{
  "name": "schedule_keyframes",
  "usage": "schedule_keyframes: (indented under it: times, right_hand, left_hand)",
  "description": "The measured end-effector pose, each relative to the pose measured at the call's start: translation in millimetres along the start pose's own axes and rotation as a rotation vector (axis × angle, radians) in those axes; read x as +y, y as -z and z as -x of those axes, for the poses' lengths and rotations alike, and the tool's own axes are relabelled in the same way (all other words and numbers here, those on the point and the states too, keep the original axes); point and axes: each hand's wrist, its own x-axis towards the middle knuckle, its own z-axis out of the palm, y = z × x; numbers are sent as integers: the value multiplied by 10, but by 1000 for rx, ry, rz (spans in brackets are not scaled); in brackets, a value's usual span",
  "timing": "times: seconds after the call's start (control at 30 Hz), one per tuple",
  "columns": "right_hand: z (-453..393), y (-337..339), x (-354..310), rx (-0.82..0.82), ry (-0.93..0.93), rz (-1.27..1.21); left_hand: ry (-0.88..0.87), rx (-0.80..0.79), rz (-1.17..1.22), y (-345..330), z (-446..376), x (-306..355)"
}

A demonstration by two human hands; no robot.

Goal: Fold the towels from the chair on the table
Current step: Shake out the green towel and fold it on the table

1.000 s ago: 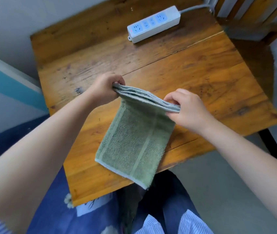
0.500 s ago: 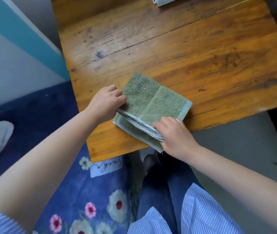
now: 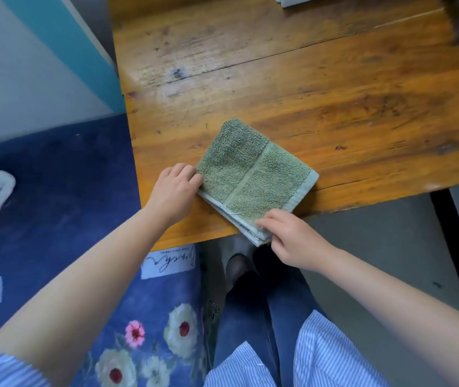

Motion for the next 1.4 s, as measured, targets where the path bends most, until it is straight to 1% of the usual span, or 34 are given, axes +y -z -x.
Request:
schedule_keyframes:
  times: [0.07, 0.1, 0.13, 0.17, 0.23, 0.27, 0.33, 0.43, 0.5, 0.6, 0.7, 0.8, 0.87, 0.93, 1.0, 1.03, 1.07, 1.1, 1.13, 1.2, 1.23, 1.27, 1.3, 1.37, 1.4]
  right_hand:
    - [-27, 173, 24, 160, 15, -2]
    - [-83, 268, 45, 258, 22, 23]
    - [-193, 381, 56, 335, 30, 54]
    - [-317, 476, 69, 396, 40, 85]
    - [-621, 621, 103, 461, 62, 155]
    - [-775, 677, 119, 439, 54, 191]
    - [-1039, 734, 147, 283, 58, 283]
    - [-1351, 659, 231, 38, 190, 498]
    - [-1442, 579, 306, -47, 229, 607]
    - [-1482, 522, 449, -54, 227, 629]
    - [-1536, 545, 536, -48, 205, 483]
    - [-1591, 586, 615, -77, 91, 315]
    - [-1575, 643, 711, -55, 19, 295]
    - [-1487, 744, 827, -27, -22, 327]
    - [-1334, 864, 869, 20, -27, 305]
    - [-1223, 921, 855, 58, 13, 298]
    - [-1100, 956, 825, 97, 86, 314]
    - [-980, 993, 796, 119, 185, 352]
    - [-858, 1010, 787, 118, 299, 404]
    - [-657, 1036, 810, 44, 498, 508]
    - [-581, 1052, 820, 5, 575, 558]
    - [-524, 1046, 844, -31, 639, 596]
    - [-486, 1054, 864, -76, 670, 633]
    - [-465, 1065, 923, -171, 692, 694]
    - [-471, 1063, 947, -191, 696, 705]
  left_hand:
    - [72, 173, 64, 19, 74, 122]
    - [133, 250, 122, 15, 89, 214]
    - [227, 285, 207, 14, 78, 317]
    - [339, 278, 297, 6, 46, 436]
    - [536, 182, 452, -43, -29, 668]
    - [581, 149, 490, -85, -65, 779]
    - [615, 95, 477, -203, -104, 965]
    - [651, -1, 383, -402, -72, 1051]
    - [651, -1, 357, -475, -47, 1038]
    - [632, 16, 354, -522, -79, 999]
    - [617, -3, 359, -542, -93, 1004]
    - [629, -1, 361, -562, -97, 1014]
    - [627, -6, 341, -563, -89, 997]
    - [633, -60, 322, -543, -81, 1011]
    - [655, -110, 301, -490, -96, 1012]
    - [668, -119, 297, -434, -108, 1022]
    - [671, -95, 306, -366, -113, 1034]
    - [660, -10, 300, -290, -106, 1075]
    - [626, 150, 261, -231, -98, 1144]
    - [553, 412, 187, -187, -79, 1353]
    - [531, 459, 189, -173, -67, 1491]
    - [512, 441, 196, -186, -51, 1611]
    - [512, 383, 192, -199, -38, 1716]
    - [573, 213, 194, -209, -43, 1881]
    - [607, 144, 196, -219, -60, 1928]
